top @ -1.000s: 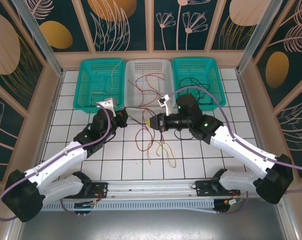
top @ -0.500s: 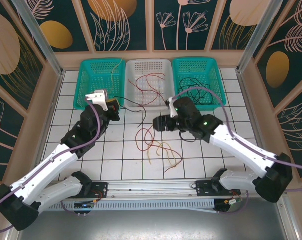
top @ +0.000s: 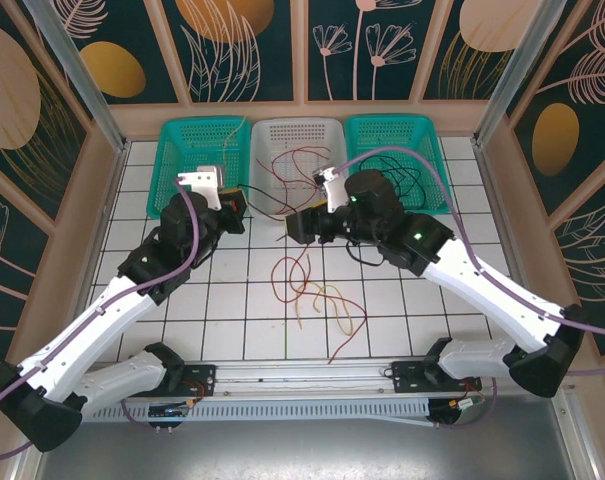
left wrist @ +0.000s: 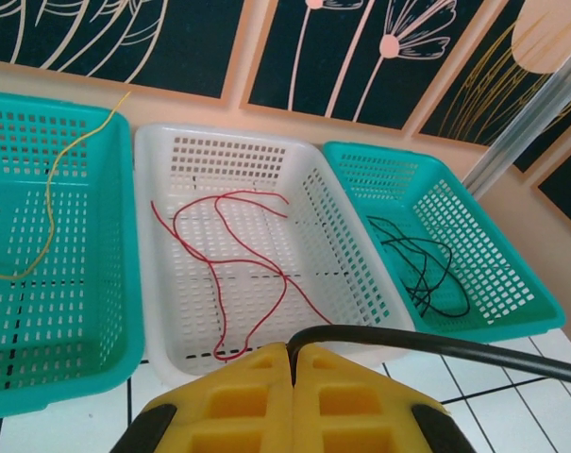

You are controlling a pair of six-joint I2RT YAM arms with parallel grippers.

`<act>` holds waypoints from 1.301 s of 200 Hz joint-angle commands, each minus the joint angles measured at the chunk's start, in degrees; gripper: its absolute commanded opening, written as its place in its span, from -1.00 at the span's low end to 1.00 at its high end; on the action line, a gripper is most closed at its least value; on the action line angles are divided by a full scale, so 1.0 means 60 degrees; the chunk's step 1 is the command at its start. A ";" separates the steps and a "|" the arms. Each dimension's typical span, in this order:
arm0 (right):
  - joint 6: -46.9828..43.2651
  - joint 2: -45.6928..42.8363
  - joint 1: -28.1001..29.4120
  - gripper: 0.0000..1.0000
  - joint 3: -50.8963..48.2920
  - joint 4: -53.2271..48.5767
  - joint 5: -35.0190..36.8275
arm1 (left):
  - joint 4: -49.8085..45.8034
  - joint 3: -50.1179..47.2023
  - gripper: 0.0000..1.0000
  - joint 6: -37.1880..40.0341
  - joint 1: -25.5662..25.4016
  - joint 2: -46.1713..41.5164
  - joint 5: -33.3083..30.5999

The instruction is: Untangle the cables

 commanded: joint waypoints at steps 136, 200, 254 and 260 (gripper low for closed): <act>-0.0141 -0.0147 0.0277 -1.00 0.0933 -0.1584 0.0960 | 0.0347 -0.0682 0.42 0.0587 0.0005 -0.0141 -0.1239; 0.0242 -0.0131 -0.0325 -1.00 0.1178 -0.1463 0.0334 | 0.1109 -0.1783 0.44 -0.0827 -0.0009 -0.0666 -0.0073; 0.0677 -0.0951 -0.1886 -1.00 0.1074 -0.0959 -0.1265 | 0.0603 -0.1930 -0.15 -0.0491 -0.0006 -0.0330 -0.1031; 0.0718 -0.1075 -0.2130 -1.00 0.1022 -0.0896 -0.1442 | 0.0523 -0.1930 -0.21 -0.0490 0.0000 -0.0290 -0.1214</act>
